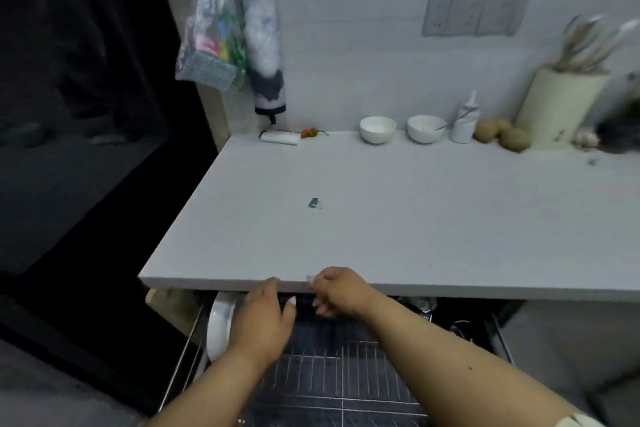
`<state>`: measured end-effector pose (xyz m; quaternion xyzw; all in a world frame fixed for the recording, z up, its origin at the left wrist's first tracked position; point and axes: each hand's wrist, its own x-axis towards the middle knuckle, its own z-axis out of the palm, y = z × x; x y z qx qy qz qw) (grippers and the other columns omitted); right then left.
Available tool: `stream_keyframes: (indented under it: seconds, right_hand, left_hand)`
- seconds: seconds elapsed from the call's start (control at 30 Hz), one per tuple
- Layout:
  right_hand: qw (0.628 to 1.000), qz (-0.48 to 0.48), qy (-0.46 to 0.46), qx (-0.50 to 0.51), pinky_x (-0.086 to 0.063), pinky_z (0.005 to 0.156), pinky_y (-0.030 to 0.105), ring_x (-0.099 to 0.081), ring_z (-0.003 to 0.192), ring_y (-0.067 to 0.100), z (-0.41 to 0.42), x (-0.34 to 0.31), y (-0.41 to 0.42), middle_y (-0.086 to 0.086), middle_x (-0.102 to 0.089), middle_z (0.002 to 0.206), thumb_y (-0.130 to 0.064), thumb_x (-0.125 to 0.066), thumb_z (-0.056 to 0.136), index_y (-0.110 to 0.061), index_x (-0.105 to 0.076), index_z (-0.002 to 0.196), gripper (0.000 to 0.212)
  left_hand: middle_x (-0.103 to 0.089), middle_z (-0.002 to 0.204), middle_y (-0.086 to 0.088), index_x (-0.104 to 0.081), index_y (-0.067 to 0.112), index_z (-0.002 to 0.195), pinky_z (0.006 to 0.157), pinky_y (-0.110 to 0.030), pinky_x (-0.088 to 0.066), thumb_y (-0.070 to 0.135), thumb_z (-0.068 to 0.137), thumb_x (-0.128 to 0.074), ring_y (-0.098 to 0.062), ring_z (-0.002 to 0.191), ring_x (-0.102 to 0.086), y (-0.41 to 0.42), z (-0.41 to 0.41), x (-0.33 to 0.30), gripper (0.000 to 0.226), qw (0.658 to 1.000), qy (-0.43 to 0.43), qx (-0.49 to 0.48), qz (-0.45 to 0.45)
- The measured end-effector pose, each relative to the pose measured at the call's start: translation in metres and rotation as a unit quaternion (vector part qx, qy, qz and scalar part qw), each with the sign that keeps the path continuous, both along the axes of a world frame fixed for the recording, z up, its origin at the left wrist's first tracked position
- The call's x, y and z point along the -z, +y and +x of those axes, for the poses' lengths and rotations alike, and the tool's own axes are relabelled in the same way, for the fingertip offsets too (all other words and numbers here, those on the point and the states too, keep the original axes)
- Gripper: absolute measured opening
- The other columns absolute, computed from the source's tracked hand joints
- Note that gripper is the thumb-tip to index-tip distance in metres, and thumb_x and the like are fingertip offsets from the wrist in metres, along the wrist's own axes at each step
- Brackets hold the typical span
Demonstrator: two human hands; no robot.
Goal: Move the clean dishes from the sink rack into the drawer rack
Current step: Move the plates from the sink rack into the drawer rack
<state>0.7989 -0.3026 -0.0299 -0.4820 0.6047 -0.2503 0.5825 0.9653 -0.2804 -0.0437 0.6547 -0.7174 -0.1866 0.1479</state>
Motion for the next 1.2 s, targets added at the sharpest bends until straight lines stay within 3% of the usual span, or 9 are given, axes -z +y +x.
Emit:
stream_keyframes:
  seconds: [0.13,0.3,0.47,0.6,0.83,0.93,1.03,1.13,1.2]
  right_hand:
    - [0.994,-0.047,-0.006,0.101,-0.05,0.052,0.021,-0.058,0.056,0.016,-0.087,-0.028,0.024,0.008,-0.062,0.07,-0.033,-0.054,0.095,-0.007,-0.061,0.093,0.027]
    - [0.972,-0.074,0.002,0.223,-0.047,0.051,0.022,-0.057,0.053,0.016,-0.207,-0.053,0.062,0.006,-0.061,0.068,-0.032,-0.054,0.096,-0.008,-0.062,0.09,0.025]
    - [0.941,-0.084,0.024,0.326,-0.051,0.056,0.024,-0.059,0.057,0.018,-0.326,-0.072,0.111,0.009,-0.062,0.072,-0.031,-0.052,0.097,-0.006,-0.062,0.094,0.027]
    - [0.909,-0.08,0.034,0.407,-0.05,0.057,0.026,-0.059,0.059,0.019,-0.415,-0.079,0.159,0.01,-0.063,0.073,-0.03,-0.052,0.097,-0.007,-0.063,0.091,0.026]
    - [0.825,-0.088,0.087,0.551,-0.044,0.045,0.02,-0.057,0.048,0.014,-0.564,-0.075,0.27,0.007,-0.061,0.063,-0.024,-0.053,0.096,-0.01,-0.059,0.076,0.025]
    - [0.771,-0.087,0.126,0.619,-0.044,0.053,0.025,-0.056,0.053,0.018,-0.621,-0.073,0.328,0.007,-0.061,0.064,-0.023,-0.054,0.095,-0.007,-0.061,0.081,0.022]
    - [0.719,-0.069,0.14,0.678,-0.05,0.057,0.03,-0.056,0.059,0.02,-0.669,-0.069,0.381,0.006,-0.059,0.068,-0.019,-0.052,0.094,-0.009,-0.059,0.08,0.018]
    - [0.676,-0.028,0.199,0.709,-0.056,0.083,0.042,-0.064,0.08,0.03,-0.709,-0.059,0.426,0.012,-0.066,0.084,-0.022,-0.051,0.09,-0.021,-0.052,0.067,0.024]
    - [0.654,-0.001,0.212,0.727,-0.055,0.086,0.043,-0.066,0.094,0.035,-0.734,-0.048,0.452,0.019,-0.069,0.098,-0.02,-0.05,0.09,-0.018,-0.05,0.067,0.023]
  left_hand:
    - [-0.051,0.137,-0.003,-0.038,0.015,0.142,0.101,-0.031,-0.043,0.039,0.098,-0.043,-0.019,0.126,-0.046,-0.004,-0.085,-0.031,0.05,0.996,0.02,0.076,-0.028]
    - [-0.052,0.136,-0.001,-0.036,0.017,0.143,0.1,-0.028,-0.042,0.041,0.099,-0.04,-0.017,0.123,-0.049,0.007,-0.195,-0.062,0.05,0.982,0.026,0.183,-0.043]
    - [-0.064,0.099,0.006,-0.042,0.019,0.135,0.084,-0.029,-0.048,0.039,0.099,-0.04,-0.014,0.093,-0.06,0.028,-0.31,-0.09,0.042,0.96,0.05,0.276,-0.016]
    - [-0.067,0.091,0.003,-0.048,0.021,0.127,0.085,-0.03,-0.05,0.038,0.099,-0.042,-0.014,0.09,-0.061,0.055,-0.401,-0.102,0.033,0.938,0.064,0.34,0.035]
    - [-0.069,0.095,0.0,-0.056,0.024,0.106,0.085,-0.033,-0.053,0.032,0.093,-0.049,-0.017,0.09,-0.066,0.119,-0.566,-0.098,0.016,0.894,0.114,0.413,0.133]
    - [-0.069,0.096,-0.003,-0.058,0.023,0.098,0.085,-0.032,-0.054,0.027,0.094,-0.051,-0.018,0.09,-0.067,0.157,-0.633,-0.092,0.009,0.873,0.149,0.432,0.171]
    - [-0.068,0.083,-0.002,-0.058,0.015,0.097,0.073,-0.03,-0.053,0.019,0.096,-0.05,-0.015,0.074,-0.066,0.197,-0.688,-0.087,0.009,0.846,0.179,0.442,0.24]
    - [-0.07,0.079,-0.005,-0.059,0.012,0.092,0.075,-0.038,-0.056,0.017,0.096,-0.051,-0.016,0.068,-0.067,0.232,-0.735,-0.081,0.01,0.82,0.179,0.447,0.308]
    - [-0.07,0.08,-0.008,-0.058,0.011,0.091,0.066,-0.032,-0.055,0.014,0.096,-0.051,-0.017,0.066,-0.066,0.251,-0.759,-0.077,0.009,0.809,0.176,0.45,0.335]
